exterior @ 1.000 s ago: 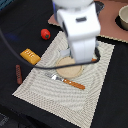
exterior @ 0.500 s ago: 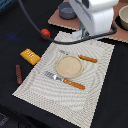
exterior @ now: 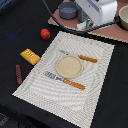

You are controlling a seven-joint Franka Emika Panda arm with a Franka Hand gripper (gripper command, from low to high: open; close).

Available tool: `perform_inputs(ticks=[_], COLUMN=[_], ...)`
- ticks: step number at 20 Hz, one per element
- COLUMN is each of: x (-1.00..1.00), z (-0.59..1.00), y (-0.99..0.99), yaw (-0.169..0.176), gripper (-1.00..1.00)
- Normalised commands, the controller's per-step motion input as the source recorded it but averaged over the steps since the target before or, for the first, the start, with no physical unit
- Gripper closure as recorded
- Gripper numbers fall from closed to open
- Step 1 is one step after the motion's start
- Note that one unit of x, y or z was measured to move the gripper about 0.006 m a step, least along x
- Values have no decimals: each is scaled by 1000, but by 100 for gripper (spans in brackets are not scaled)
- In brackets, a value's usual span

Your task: Interact with the objects in diverse but meaningful ways.

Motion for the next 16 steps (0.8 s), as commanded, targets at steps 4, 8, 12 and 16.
perform_inputs(ticks=[4,8,12,16], x=[-7,-31,-111,-230], z=[-604,-645,-528,-454], y=[226,141,245,301], yaw=[43,46,45,57], gripper=[100,100,100,100])
